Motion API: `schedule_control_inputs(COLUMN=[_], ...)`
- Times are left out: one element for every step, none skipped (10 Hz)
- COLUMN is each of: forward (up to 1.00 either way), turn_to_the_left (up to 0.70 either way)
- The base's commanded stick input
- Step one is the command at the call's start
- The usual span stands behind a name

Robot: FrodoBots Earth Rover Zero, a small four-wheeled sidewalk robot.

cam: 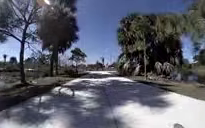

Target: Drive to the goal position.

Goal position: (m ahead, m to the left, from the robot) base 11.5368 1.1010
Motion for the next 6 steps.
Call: schedule_control_inputs(forward=[1.0, 1.0, 1.0, 1.0, 1.0, 1.0], turn_to_the_left=[0.0, 0.0, 0.0, 0.0, 0.0, 0.0])
